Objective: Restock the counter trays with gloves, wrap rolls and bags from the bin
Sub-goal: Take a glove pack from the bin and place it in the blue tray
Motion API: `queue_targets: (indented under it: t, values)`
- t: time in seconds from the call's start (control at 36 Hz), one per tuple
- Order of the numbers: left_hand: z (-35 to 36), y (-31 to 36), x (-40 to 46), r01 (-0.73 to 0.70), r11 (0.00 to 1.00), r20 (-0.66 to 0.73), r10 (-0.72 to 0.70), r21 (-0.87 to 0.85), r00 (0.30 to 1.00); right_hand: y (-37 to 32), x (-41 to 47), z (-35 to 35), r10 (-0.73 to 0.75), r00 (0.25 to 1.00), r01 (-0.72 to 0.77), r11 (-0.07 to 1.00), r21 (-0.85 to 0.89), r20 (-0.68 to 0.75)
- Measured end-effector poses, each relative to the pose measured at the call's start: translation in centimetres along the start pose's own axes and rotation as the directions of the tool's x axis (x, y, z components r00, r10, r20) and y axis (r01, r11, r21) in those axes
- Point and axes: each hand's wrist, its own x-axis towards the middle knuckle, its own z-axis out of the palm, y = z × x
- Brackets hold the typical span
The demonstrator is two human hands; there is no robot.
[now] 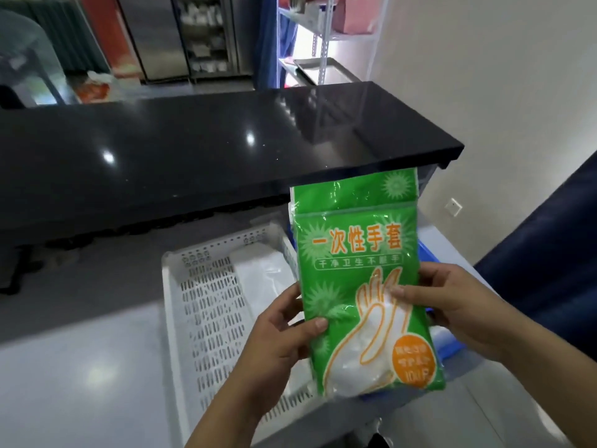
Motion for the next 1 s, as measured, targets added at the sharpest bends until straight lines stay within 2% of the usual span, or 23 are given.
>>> queue_targets:
  t: [0.11, 0.25, 0.31, 0.36, 0.44, 0.5, 0.56, 0.61, 0.72, 0.78, 0.92, 1.0]
  values:
    - [2.2, -0.8, 2.3, -0.007, 0.998, 0.008, 0.006, 0.064, 1.000, 0.1, 1.1, -2.9, -0.064, 0.996, 0.064, 0.998, 0.000, -0.066]
    - [5.3, -1.6, 5.7, -0.040, 0.985, -0.030, 0.046, 0.166, 0.999, -1.2, 3.7, -8.3, -0.183, 0.983, 0.183, 0.983, -0.032, -0.015]
    - [6.2, -2.0, 7.2, -0.021, 0.968, -0.092, 0.046, 0.249, 0.995, -2.0, 4.8, -10.7, -0.254, 0.967, 0.254, 0.963, -0.096, 0.009]
    - [6.5, -2.6, 9.1, -0.001, 0.914, -0.183, 0.083, 0.407, 0.980, -2.8, 6.0, -13.2, -0.327, 0.945, 0.325, 0.926, -0.191, 0.022]
    - [6.6, -3.4, 12.5, 0.105, 0.683, -0.276, 0.146, 0.723, 0.950, -3.7, 7.9, -16.7, -0.415, 0.907, 0.406, 0.823, -0.398, 0.068]
    - [6.8, -3.9, 15.0, 0.174, 0.500, -0.287, 0.157, 0.848, 0.945, -4.0, 9.2, -18.6, -0.497, 0.863, 0.450, 0.673, -0.587, 0.091]
    - [7.1, -4.5, 17.7, 0.179, 0.279, -0.234, 0.178, 0.944, 0.956, -4.3, 10.2, -19.8, -0.566, 0.816, 0.464, 0.522, -0.715, 0.117]
    - [7.6, -5.1, 20.5, 0.194, 0.079, -0.205, 0.180, 0.978, 0.962, -4.7, 11.0, -20.6, -0.625, 0.765, 0.494, 0.415, -0.764, 0.155]
    - [8.1, -5.9, 25.3, 0.349, -0.111, -0.346, 0.049, 0.930, 0.937, -5.6, 12.6, -21.7, -0.694, 0.681, 0.554, 0.276, -0.785, 0.236]
    - [7.8, -6.3, 27.0, 0.403, -0.131, -0.407, -0.003, 0.906, 0.913, -6.1, 13.3, -22.0, -0.711, 0.652, 0.585, 0.251, -0.771, 0.264]
    - [6.6, -7.8, 28.8, 0.471, -0.069, -0.475, -0.090, 0.880, 0.875, -6.8, 14.9, -21.7, -0.727, 0.599, 0.630, 0.168, -0.758, 0.337]
    - [6.1, -8.3, 29.4, 0.458, -0.029, -0.455, -0.177, 0.889, 0.873, -6.5, 16.0, -20.9, -0.717, 0.596, 0.619, 0.124, -0.776, 0.361]
